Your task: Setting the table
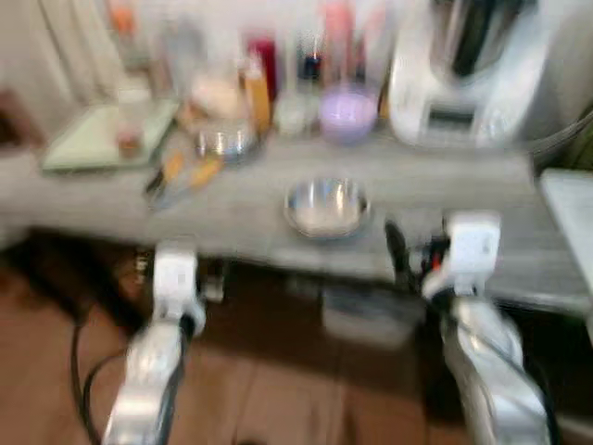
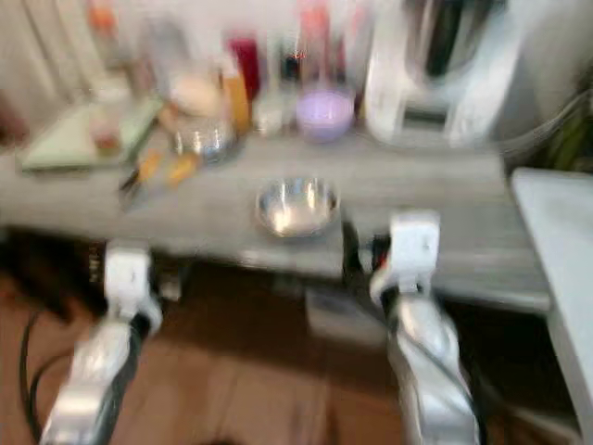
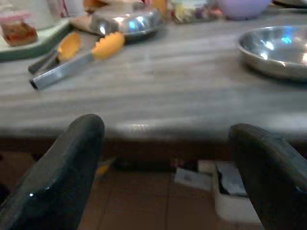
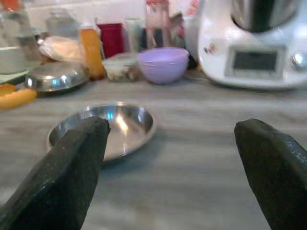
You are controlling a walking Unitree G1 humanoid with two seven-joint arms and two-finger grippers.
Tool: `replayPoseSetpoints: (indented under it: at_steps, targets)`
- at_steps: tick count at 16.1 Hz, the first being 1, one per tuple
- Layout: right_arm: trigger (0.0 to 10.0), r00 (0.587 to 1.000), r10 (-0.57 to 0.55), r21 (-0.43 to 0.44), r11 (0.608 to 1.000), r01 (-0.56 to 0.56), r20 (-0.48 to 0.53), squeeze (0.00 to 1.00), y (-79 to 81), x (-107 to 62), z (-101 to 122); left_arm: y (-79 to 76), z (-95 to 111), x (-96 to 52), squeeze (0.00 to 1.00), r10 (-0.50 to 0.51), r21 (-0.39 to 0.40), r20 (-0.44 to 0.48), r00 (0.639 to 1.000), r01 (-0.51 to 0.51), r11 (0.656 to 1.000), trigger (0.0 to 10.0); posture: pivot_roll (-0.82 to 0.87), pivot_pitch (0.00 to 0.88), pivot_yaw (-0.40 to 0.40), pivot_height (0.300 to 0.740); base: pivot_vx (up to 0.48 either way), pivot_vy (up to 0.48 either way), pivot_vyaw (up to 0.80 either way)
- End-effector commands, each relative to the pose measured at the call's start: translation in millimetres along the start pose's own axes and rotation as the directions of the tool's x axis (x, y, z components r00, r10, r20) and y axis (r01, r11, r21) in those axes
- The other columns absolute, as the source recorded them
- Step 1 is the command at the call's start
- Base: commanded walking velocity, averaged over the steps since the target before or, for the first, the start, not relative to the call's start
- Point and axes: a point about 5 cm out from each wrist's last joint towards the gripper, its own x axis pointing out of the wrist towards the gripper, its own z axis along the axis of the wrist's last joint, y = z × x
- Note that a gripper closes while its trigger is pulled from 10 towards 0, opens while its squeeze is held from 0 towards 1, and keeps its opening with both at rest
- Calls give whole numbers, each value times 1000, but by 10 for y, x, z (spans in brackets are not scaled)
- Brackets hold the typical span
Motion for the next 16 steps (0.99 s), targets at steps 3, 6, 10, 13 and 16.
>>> replayPoseSetpoints:
  at_steps: [3,6,10,13,16]
  targets:
    - [10000,1000,1,4,1000,-1,16,0,17,20,38,37,90,41,0,1,24,27,1000,-2,1000,10000,-117,10,58,740,-296,0,0]
    - [10000,1000,0,2,1000,0,17,0,11,36,37,55,83,38,0,0,33,23,1000,-1,999,10000,-114,7,59,740,-294,0,0]
    - [10000,1000,3,4,1000,-4,15,0,22,56,28,65,72,43,0,0,38,19,1000,0,999,10000,-106,0,54,740,-296,0,0]
    - [10000,1000,4,4,1000,-4,16,0,20,64,28,63,55,29,0,-3,38,14,1000,2,999,10000,-106,0,54,740,-298,0,0]
    - [10000,1000,2,2,1000,-2,12,0,16,67,17,44,33,28,0,-14,38,14,1000,13,999,10000,-106,0,52,740,-289,0,0]
